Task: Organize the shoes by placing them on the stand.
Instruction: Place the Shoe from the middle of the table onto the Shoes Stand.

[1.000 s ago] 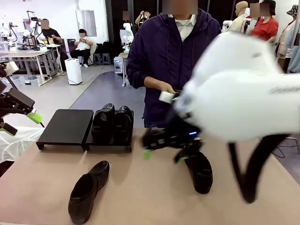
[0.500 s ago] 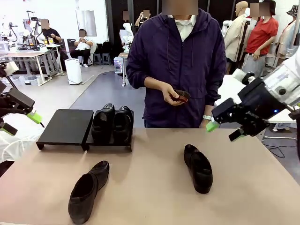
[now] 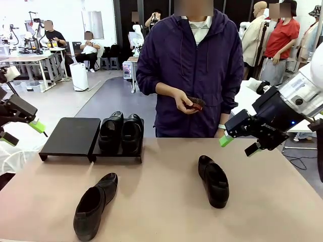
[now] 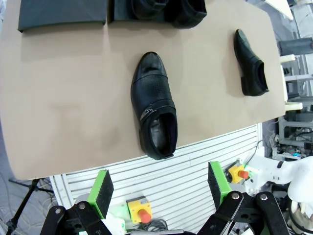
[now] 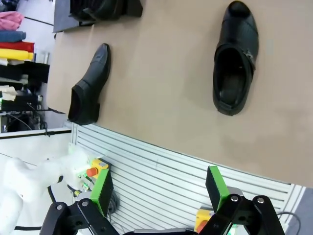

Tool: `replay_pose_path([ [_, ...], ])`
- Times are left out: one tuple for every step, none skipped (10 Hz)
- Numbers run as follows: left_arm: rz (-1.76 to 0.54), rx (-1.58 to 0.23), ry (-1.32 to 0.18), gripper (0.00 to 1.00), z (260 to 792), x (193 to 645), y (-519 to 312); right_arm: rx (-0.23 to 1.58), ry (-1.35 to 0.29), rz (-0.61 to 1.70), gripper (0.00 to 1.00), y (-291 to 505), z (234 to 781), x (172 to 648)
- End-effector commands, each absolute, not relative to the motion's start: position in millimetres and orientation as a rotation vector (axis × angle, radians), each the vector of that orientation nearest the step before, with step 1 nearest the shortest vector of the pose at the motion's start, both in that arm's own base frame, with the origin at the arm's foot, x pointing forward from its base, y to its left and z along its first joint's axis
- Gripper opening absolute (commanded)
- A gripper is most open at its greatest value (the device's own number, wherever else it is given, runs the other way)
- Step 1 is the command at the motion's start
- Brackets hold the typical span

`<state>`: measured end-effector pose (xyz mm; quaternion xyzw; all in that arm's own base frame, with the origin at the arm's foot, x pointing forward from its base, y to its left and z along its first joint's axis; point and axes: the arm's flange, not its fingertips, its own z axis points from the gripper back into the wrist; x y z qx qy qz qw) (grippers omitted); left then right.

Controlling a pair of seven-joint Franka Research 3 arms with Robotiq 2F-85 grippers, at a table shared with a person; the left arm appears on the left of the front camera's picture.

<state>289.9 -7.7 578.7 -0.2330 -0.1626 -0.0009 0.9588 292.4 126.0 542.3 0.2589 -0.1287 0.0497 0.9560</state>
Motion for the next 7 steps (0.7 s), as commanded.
replay_pose_path([
  [-0.017,-0.491,-0.330,1.00,579.5,289.6,-7.1,0.550,-0.263,0.115,1.00,122.6,543.8,294.0],
  [-0.017,-0.491,-0.330,1.00,579.5,289.6,-7.1,0.550,-0.263,0.115,1.00,122.6,543.8,294.0],
  [-0.017,-0.491,-0.330,1.00,579.5,289.6,-7.1,0.550,-0.263,0.115,1.00,122.6,543.8,294.0],
  [-0.017,-0.491,-0.330,1.00,579.5,289.6,-7.1,0.550,-0.263,0.115,1.00,122.6,543.8,294.0],
  [-0.017,-0.491,-0.330,1.00,579.5,289.6,-7.1,0.550,-0.263,0.115,1.00,122.6,543.8,294.0],
  [-0.017,-0.491,-0.330,1.00,579.5,289.6,-7.1,0.550,-0.263,0.115,1.00,122.6,543.8,294.0],
  [-0.002,-0.472,-0.330,1.00,578.7,289.9,-7.7,0.550,-0.263,0.115,1.00,122.6,543.8,294.0],
])
